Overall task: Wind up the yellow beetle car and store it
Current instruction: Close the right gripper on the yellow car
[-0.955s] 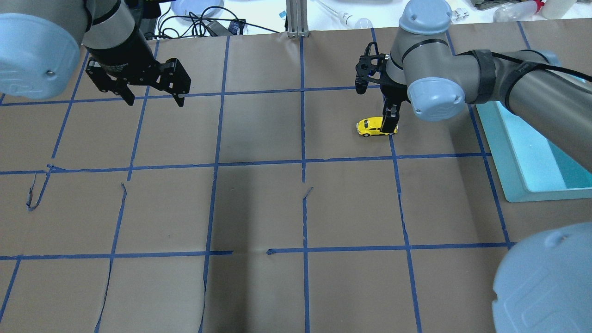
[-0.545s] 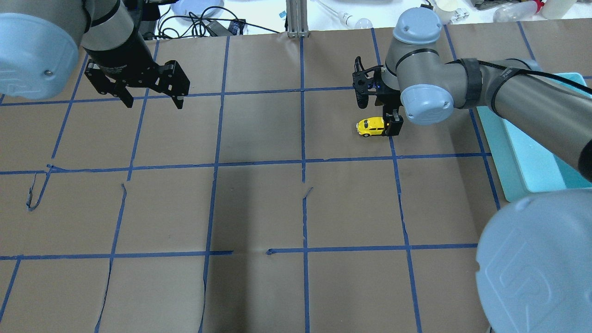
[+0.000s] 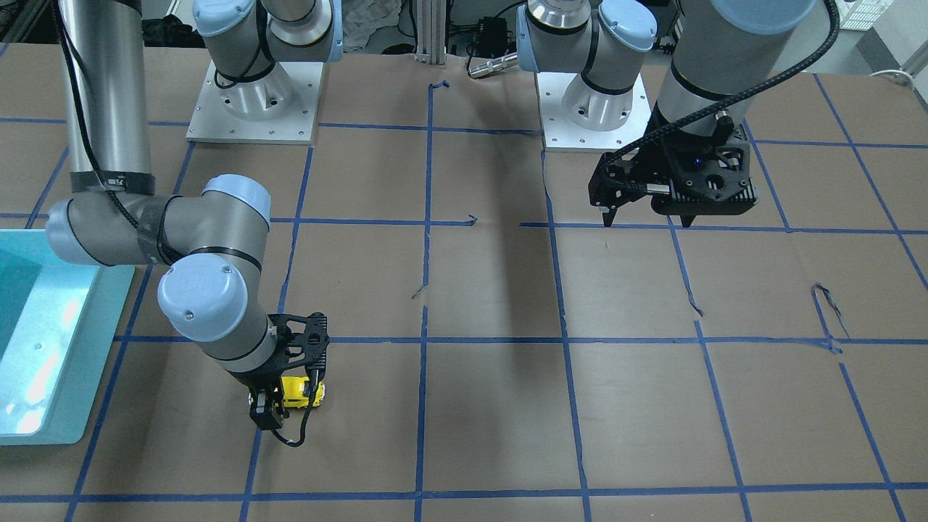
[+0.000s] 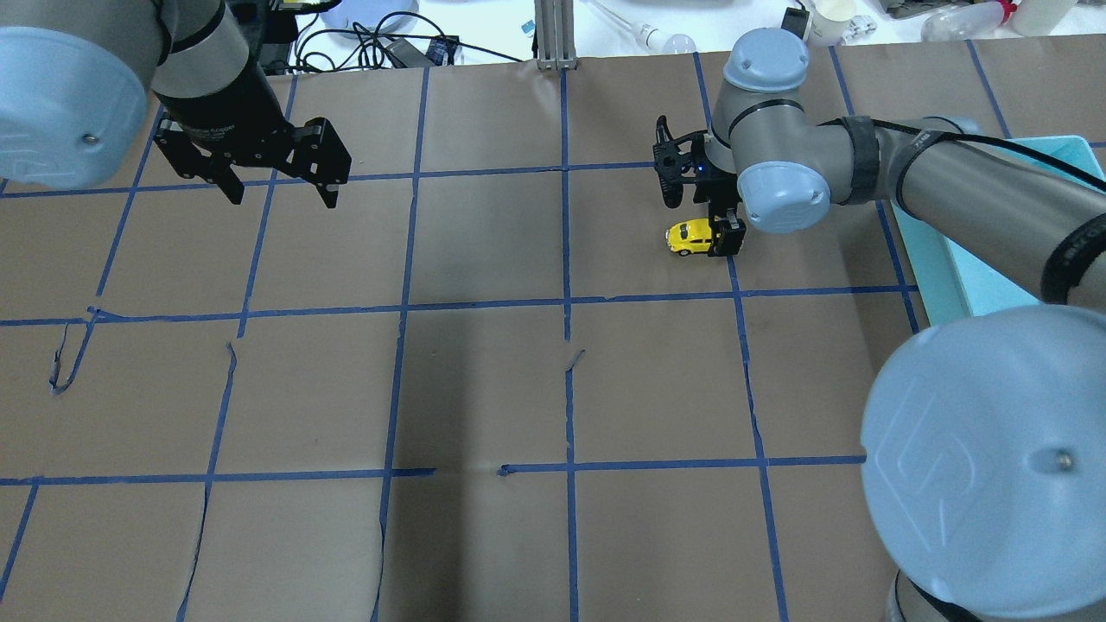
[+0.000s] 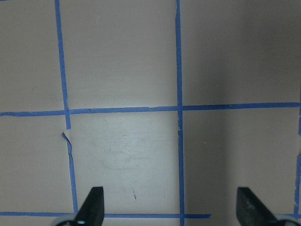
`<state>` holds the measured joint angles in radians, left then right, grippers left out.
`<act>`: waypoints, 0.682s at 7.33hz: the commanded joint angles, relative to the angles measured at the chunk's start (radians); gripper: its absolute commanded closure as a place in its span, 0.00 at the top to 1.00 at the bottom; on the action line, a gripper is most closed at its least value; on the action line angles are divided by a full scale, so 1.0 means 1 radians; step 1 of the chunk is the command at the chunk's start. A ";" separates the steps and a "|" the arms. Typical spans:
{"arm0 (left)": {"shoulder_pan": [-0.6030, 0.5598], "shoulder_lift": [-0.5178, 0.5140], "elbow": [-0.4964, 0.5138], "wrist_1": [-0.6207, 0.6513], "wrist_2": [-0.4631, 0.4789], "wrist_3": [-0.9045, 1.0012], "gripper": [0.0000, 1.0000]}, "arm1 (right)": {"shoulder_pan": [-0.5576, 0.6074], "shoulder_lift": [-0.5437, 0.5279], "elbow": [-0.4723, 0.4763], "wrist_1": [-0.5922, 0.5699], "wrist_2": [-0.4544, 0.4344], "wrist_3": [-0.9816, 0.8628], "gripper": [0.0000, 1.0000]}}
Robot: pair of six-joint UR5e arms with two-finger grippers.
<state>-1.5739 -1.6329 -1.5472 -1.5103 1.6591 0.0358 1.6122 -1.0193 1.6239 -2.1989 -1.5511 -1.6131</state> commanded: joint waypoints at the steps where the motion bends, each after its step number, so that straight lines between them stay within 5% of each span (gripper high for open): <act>1: -0.003 0.001 -0.001 0.002 0.002 0.001 1.00 | 0.000 0.018 -0.004 0.001 0.014 0.058 1.00; 2: -0.005 0.007 -0.002 -0.004 0.002 0.001 1.00 | 0.000 0.019 -0.004 0.001 0.016 0.058 1.00; 3: -0.003 0.007 -0.002 0.002 0.001 0.001 1.00 | 0.000 0.025 -0.004 0.001 0.017 0.053 0.76; 4: -0.003 0.007 -0.007 -0.002 0.002 0.003 1.00 | 0.000 0.024 -0.004 0.004 0.016 0.047 0.35; 5: -0.002 0.011 -0.014 -0.001 0.004 0.001 1.00 | 0.000 0.022 -0.006 0.007 0.016 0.053 0.14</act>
<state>-1.5767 -1.6250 -1.5543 -1.5110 1.6613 0.0375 1.6122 -0.9965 1.6194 -2.1955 -1.5353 -1.5625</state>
